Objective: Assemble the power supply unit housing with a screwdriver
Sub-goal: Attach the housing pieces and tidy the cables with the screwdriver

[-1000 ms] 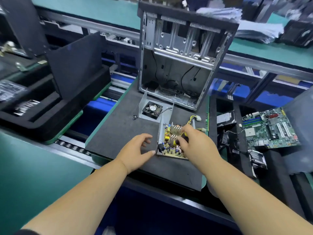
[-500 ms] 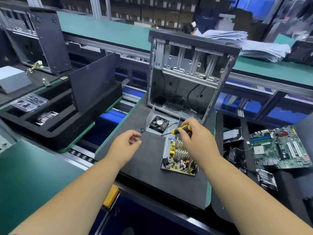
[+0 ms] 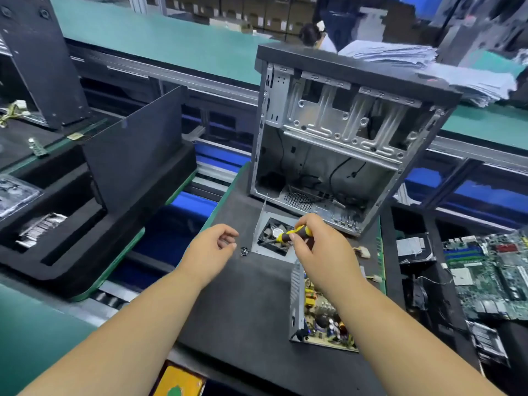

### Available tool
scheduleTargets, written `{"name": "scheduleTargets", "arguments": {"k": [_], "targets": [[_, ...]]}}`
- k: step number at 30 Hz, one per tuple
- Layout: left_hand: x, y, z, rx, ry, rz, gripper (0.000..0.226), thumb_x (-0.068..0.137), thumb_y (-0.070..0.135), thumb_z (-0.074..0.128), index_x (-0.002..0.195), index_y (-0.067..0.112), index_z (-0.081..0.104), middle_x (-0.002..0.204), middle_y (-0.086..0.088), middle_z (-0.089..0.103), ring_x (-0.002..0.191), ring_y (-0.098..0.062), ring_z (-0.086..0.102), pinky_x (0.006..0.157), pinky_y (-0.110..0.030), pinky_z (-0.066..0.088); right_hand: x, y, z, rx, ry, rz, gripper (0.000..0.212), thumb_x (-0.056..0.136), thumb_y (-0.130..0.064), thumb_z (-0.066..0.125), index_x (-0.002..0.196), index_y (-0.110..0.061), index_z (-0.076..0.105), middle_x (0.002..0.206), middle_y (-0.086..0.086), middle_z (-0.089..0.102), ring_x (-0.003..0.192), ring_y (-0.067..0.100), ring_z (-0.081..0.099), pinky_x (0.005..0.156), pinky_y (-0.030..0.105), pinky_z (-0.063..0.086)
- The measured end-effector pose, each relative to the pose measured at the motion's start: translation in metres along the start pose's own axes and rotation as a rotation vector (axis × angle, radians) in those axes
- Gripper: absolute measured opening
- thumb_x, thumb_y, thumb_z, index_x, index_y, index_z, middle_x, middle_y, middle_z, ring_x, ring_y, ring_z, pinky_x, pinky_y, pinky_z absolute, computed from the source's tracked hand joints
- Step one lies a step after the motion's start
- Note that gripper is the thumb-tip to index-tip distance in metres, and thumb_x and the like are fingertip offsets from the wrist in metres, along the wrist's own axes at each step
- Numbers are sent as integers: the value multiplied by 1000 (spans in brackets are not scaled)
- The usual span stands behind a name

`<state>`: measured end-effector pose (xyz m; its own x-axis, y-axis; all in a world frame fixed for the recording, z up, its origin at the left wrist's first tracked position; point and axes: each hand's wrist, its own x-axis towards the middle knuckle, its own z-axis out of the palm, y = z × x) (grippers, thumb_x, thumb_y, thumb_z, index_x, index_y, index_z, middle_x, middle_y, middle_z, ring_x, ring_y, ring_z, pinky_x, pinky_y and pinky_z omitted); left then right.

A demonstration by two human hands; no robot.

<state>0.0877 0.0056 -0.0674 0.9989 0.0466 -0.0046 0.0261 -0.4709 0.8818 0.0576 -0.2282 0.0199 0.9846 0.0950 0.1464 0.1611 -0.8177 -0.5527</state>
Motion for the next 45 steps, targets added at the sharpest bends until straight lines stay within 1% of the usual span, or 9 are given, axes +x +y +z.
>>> {"name": "scheduleTargets", "arguments": {"k": [5,11,16,21,31,36,39,42,45], "targets": [[34,-19,-6,18,-62,-20,28,84,8,62,88,35,66,88,9,66,73,-4,59,78,-19,50,22,-9,22,-41,-58,36,8,96,-35,56,97,-33,49,82,-11,63,68,7,55,56,31,45],[53,-40,-4,110,-139,-55,24,83,12,57,81,35,65,80,10,65,61,0,51,58,-10,44,29,-10,49,-67,-159,96,9,95,-37,53,100,-37,46,91,-16,67,73,7,54,65,33,49],[53,-48,-1,105,-168,-81,21,85,15,57,82,35,64,80,10,64,63,-2,51,67,-22,49,31,-11,60,-94,-196,92,9,95,-38,53,99,-36,45,92,-14,67,77,9,56,66,32,49],[47,-54,7,57,-127,-60,20,86,15,58,84,34,63,81,10,62,63,0,51,60,-9,42,36,-15,66,-97,-219,72,6,96,-36,53,99,-34,48,92,-12,68,80,13,59,69,36,51],[45,-57,9,27,-137,-82,22,87,10,55,88,31,64,85,8,61,64,0,50,60,-4,41,31,-14,64,-81,-237,64,7,96,-35,54,98,-34,47,93,-17,69,74,9,54,68,33,51],[46,-54,8,92,-203,-35,29,87,10,56,86,37,65,89,13,60,72,-1,54,65,-7,42,30,-9,59,-95,-230,71,8,95,-37,53,98,-36,45,95,-18,68,72,9,54,67,35,52],[48,-51,10,156,-330,82,34,83,9,66,89,42,68,94,15,58,82,-3,58,79,-15,46,31,-7,57,-85,-218,79,11,94,-37,54,96,-40,43,94,-18,68,70,7,53,67,35,52],[51,-49,16,278,-445,176,31,80,15,73,98,40,71,95,18,53,89,1,55,85,-17,46,31,-6,56,-82,-214,78,14,93,-38,54,95,-43,41,94,-18,68,68,6,52,66,34,51],[53,-49,23,334,-442,201,28,78,23,76,100,39,70,97,19,51,94,-2,54,87,-19,45,31,-5,54,-80,-203,70,13,93,-38,55,96,-41,43,90,-18,67,69,4,52,62,31,49]]}}
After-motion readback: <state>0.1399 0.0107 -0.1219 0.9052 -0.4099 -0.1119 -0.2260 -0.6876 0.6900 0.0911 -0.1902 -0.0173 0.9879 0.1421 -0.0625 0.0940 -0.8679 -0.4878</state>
